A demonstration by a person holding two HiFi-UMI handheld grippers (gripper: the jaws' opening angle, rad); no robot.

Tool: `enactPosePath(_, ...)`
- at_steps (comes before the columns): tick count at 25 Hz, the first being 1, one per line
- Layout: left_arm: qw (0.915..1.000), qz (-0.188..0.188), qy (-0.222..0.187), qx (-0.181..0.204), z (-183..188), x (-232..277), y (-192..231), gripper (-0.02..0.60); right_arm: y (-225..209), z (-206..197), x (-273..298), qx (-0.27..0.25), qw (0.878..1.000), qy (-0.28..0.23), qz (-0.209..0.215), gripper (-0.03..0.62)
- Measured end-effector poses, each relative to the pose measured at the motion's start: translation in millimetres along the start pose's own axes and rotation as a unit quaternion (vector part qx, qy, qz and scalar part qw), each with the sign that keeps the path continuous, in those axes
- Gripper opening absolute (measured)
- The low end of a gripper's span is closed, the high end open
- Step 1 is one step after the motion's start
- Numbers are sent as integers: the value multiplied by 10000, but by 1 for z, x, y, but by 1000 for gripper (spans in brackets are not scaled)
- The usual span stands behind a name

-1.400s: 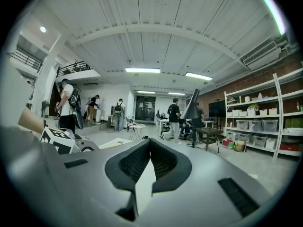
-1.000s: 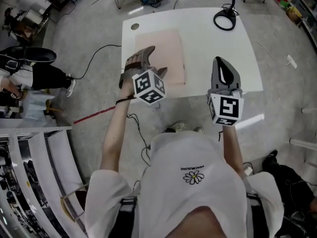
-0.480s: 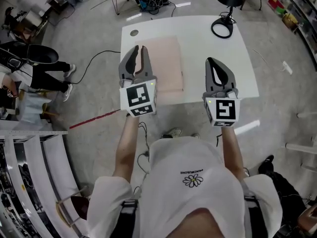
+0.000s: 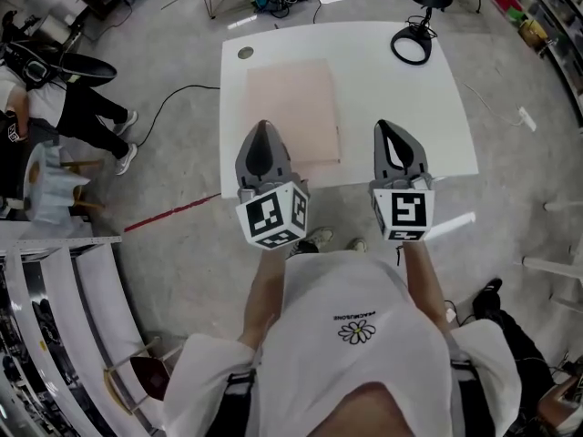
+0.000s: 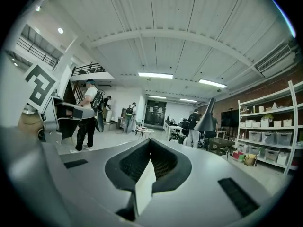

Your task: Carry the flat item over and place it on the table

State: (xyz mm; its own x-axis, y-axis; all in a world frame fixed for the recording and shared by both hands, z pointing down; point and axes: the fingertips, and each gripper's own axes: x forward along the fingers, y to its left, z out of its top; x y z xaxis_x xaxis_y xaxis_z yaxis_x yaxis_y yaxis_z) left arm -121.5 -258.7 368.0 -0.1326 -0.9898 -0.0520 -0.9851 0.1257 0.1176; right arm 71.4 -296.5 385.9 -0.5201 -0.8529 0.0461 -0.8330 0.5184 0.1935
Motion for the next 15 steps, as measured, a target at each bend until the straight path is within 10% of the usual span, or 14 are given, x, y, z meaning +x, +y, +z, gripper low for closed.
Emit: enactPosePath(15,9984,231,491,-142,-27,-2,22,17,12,-3,0,5,9998,151,152,12)
